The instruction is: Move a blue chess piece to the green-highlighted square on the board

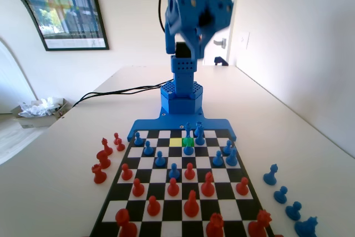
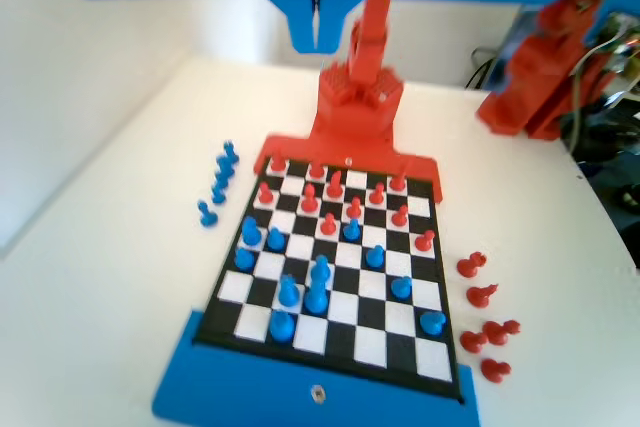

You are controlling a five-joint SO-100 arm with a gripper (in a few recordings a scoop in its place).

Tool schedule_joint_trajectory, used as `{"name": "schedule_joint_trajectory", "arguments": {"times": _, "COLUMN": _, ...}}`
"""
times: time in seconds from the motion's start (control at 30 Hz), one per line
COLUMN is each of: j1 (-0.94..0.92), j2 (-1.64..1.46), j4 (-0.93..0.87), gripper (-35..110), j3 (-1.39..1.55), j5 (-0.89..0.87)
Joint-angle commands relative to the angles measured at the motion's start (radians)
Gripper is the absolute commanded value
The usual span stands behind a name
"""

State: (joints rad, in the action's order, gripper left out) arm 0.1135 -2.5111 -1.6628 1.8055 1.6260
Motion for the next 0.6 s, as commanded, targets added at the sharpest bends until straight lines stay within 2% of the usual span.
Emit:
{"name": "schedule_joint_trajectory", "arguments": {"times": 0.0, "j1": 0.011, "j2": -0.137, "j4": -0.052, "gripper": 1, "j3": -0.041, "j5": -0.005}}
{"name": "schedule_joint_trajectory", "arguments": {"times": 0.3, "j1": -0.031, "j2": -0.383, "j4": -0.043, "gripper": 1, "j3": 0.153, "j5": 0.015}}
{"name": "schedule_joint_trajectory", "arguments": {"times": 0.57, "j1": -0.077, "j2": -0.48, "j4": 0.081, "gripper": 1, "j3": 0.359, "j5": 0.058}}
